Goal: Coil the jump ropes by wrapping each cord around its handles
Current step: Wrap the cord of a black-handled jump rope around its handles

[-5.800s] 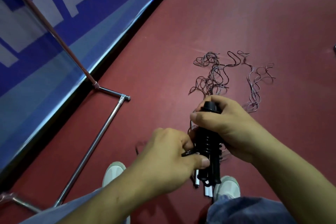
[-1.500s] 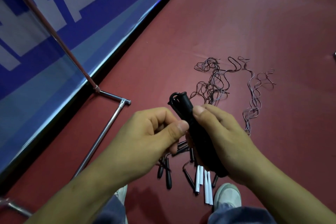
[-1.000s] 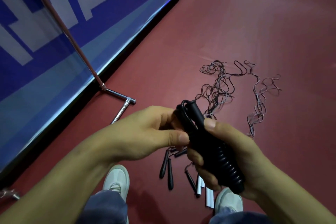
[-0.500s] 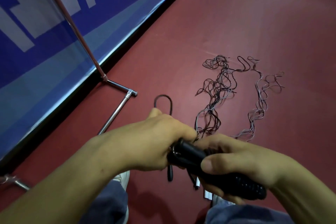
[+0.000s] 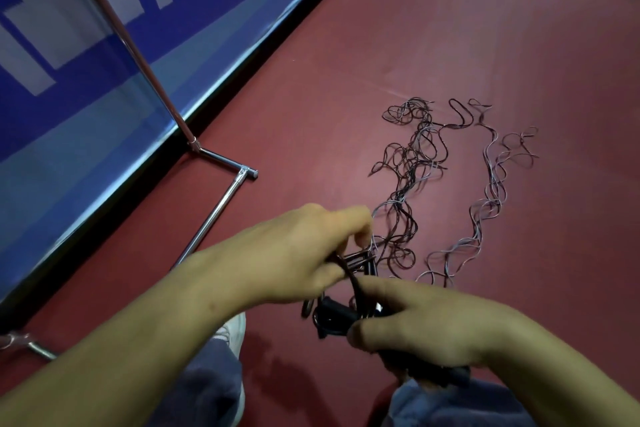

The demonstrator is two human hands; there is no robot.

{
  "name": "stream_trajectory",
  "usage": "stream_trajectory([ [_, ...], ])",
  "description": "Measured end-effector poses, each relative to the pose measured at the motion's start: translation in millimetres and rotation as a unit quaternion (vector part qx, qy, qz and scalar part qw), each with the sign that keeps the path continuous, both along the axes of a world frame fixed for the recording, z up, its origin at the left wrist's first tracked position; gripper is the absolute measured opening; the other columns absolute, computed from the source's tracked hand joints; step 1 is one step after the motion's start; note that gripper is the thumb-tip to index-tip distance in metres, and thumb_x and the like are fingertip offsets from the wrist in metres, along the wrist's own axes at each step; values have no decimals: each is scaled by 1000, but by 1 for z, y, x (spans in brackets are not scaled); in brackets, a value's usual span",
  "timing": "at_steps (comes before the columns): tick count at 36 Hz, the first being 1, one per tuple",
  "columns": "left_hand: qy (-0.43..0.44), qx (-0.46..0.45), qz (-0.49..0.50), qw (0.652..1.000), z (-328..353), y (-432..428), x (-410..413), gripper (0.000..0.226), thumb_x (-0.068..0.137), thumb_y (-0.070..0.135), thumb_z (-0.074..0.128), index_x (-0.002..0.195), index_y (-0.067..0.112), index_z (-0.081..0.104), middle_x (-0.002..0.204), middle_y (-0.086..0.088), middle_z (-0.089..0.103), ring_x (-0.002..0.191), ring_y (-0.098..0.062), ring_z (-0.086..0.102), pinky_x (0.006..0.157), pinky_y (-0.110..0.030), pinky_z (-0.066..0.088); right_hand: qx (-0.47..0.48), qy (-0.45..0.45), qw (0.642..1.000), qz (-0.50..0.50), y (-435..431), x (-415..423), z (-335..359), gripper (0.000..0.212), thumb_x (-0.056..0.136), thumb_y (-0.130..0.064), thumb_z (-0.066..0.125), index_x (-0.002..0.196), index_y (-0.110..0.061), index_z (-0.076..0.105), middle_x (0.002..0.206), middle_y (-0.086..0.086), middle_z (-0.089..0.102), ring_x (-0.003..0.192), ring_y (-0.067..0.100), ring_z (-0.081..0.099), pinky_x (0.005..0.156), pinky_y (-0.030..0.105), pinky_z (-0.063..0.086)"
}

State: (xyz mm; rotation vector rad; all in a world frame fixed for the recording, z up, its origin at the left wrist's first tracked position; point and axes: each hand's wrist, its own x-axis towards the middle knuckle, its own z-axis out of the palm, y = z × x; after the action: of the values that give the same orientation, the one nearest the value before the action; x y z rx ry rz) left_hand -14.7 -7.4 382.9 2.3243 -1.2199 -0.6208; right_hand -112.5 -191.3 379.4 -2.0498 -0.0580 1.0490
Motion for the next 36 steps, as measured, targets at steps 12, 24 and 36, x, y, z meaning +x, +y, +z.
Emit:
stream_trajectory([
  [12,-35,67,7,997,-5,-8,-2,19,97,33,52,91,21,65,91,5,58,90,-19,55,85,-43,49,-144,-104,982,-63,-2,11,-9,27,82,-47,58,101,-27,54,86,-1,67,76,21,66,69,41,59],
  [24,-120,13,13,993,11,-10,-19,24,96,16,49,94,28,28,71,0,45,62,-27,45,57,-45,43,-38,-107,952,-283,-15,24,8,30,93,-30,64,91,-1,59,58,4,57,42,16,47,42,27,40],
  [36,234,-136,291,917,30,-5,-11,41,85,52,72,69,15,78,63,-21,59,56,-10,45,52,-20,35,152,-113,918,-348,-12,22,23,45,81,-49,81,83,-8,63,64,12,52,49,22,46,44,29,41],
])
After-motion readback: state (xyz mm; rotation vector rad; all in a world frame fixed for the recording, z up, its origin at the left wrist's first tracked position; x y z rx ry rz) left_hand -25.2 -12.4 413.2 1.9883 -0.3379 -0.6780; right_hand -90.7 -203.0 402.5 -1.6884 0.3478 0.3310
